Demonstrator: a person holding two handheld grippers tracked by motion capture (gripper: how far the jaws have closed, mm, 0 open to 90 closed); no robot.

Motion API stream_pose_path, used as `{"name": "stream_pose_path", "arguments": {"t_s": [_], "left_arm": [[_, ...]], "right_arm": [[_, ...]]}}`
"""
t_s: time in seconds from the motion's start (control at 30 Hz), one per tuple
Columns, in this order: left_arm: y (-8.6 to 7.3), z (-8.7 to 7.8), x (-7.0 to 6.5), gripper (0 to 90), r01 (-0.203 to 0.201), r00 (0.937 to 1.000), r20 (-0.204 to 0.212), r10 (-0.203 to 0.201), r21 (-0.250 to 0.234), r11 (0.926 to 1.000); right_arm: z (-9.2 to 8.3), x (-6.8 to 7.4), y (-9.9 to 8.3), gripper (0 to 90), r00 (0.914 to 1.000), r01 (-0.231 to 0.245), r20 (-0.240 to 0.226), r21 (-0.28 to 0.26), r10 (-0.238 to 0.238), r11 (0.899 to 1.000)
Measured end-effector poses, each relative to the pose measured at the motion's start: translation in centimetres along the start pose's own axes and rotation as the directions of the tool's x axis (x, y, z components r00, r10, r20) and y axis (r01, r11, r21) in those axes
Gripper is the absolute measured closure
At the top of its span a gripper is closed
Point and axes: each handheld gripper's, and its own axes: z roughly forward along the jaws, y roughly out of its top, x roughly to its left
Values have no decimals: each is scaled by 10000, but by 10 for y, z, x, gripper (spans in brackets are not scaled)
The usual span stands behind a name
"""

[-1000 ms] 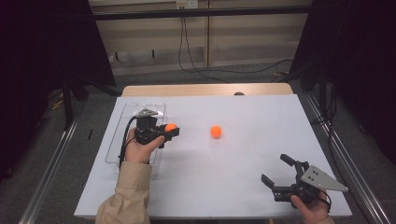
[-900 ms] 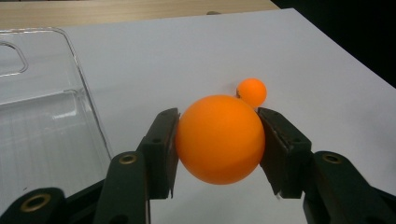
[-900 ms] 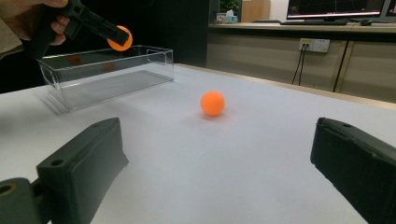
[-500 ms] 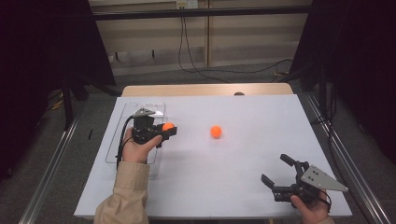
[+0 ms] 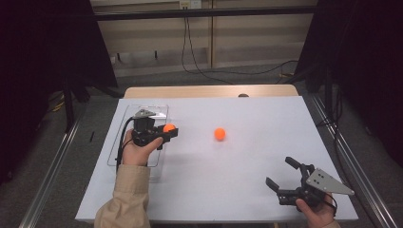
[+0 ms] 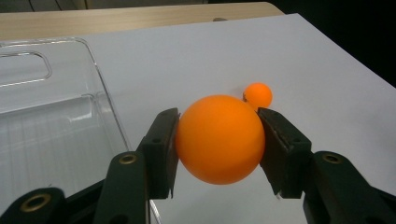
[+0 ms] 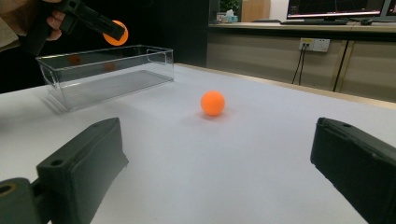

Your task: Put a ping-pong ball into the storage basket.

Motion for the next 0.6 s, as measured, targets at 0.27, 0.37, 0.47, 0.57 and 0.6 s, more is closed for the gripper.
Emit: {"name": "stream_pose_path", "arguments": {"t_s": [0.27, 0.37, 0.47, 0.57, 0.6], "left_arm": [[0, -8, 8, 509, 205, 9996, -183, -208, -175, 9996], [-1, -10, 11, 509, 288, 9993, -237, -293, -221, 9993], [-1, -11, 14, 509, 335, 9990, -277, -342, -238, 9992], [-2, -12, 16, 509, 323, 9990, -291, -330, -258, 9991], [-2, -12, 16, 509, 380, 9988, -295, -388, -291, 9989]], "right_arm": [[0, 0, 0, 21, 10000, -2, -3, 10, 2, 10000], [0, 0, 0, 21, 10000, 10, -2, 10, -10, 10000], [0, 0, 0, 22, 10000, 13, 9, 9, -13, 10000], [0, 0, 0, 21, 10000, -2, 12, -7, 2, 10000], [0, -1, 0, 21, 10000, -4, 7, -5, 4, 10000]]}}
